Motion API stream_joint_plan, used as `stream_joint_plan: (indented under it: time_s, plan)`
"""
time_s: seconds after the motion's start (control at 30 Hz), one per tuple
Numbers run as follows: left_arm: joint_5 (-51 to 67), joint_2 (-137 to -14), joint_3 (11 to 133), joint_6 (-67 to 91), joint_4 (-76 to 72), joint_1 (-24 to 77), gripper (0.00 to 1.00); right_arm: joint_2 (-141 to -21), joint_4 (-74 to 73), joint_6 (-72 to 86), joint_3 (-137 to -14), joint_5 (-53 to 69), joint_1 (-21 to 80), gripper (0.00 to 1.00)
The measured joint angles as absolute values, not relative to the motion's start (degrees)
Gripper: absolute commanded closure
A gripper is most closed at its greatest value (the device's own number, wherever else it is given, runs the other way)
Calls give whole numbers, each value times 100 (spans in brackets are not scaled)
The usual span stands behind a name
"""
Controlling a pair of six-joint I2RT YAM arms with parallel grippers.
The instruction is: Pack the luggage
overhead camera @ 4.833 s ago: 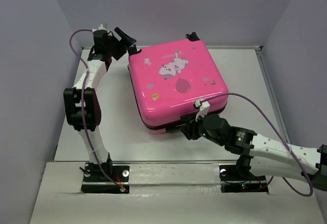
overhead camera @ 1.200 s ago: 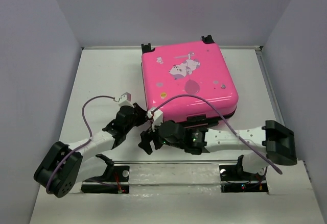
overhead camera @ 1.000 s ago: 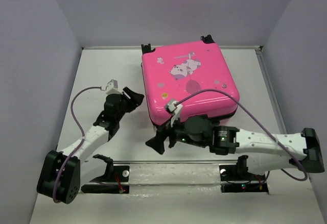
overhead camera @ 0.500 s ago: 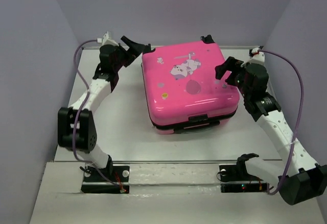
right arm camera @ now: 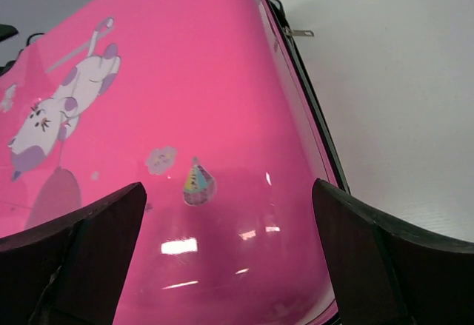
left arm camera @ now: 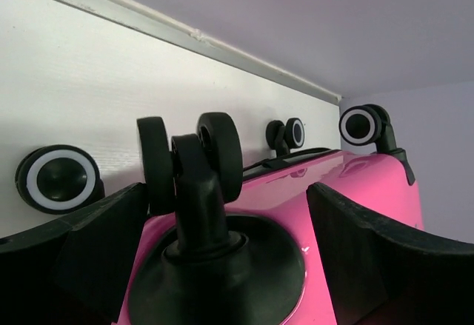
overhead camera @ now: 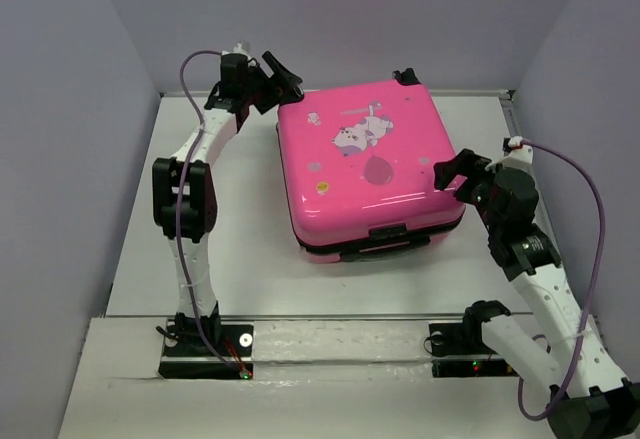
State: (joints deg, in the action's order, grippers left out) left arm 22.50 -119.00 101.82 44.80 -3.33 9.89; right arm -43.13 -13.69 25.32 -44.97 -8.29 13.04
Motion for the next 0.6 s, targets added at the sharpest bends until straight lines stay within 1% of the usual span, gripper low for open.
stream_joint_plan:
  time_s: [0.07,0.1,0.13,0.2,0.23,0.27,0.3,0.33,0.37,0.4,0.5,0.53,0.6]
  plan:
    - [2270,-12044,10464,4488,-257,1000,1,-4189,-1391,2613,-4228,-902,1302,1]
    - [2270,-12140,10634,4499,-233,1007,2,-4123,-1378,2644,-4082,-937,1304,3]
    - [2279,-12239,10772,4532,-239,1013,5,-4042,-1393,2744,-3916,-996,1293,6]
    - [2320,-12401,10906,4611,-338,1026,9,-3789,-1319,2908,-3664,-1164,1234,17]
    - [2335,-12462,10921,4674,-408,1031,15,-3607,-1332,3000,-3568,-1284,1234,29]
    - [2388,-12527,10923,4762,-475,1037,17,-3413,-1380,3098,-3465,-1435,1234,43]
    - [2401,-12573,10923,4814,-526,1048,19,-3208,-1424,3190,-3398,-1540,1245,73]
    - [2445,-12639,10923,4901,-607,1055,20,-3022,-1498,3275,-3343,-1656,1245,78]
    - [2482,-12674,10923,4958,-672,1066,22,-2899,-1588,3295,-3323,-1796,1245,82]
    - [2504,-12739,10923,5061,-788,1079,28,-2729,-1656,3385,-3315,-1920,1240,93]
    - [2521,-12796,10921,5218,-921,1061,42,-2373,-2165,3514,-3315,-2388,1234,93]
    - [2539,-12829,10921,5284,-991,1061,54,-2340,-2298,3575,-3315,-2512,1234,93]
    - [2541,-12897,10906,5415,-1181,1066,71,-2355,-2515,3671,-3315,-2661,1234,93]
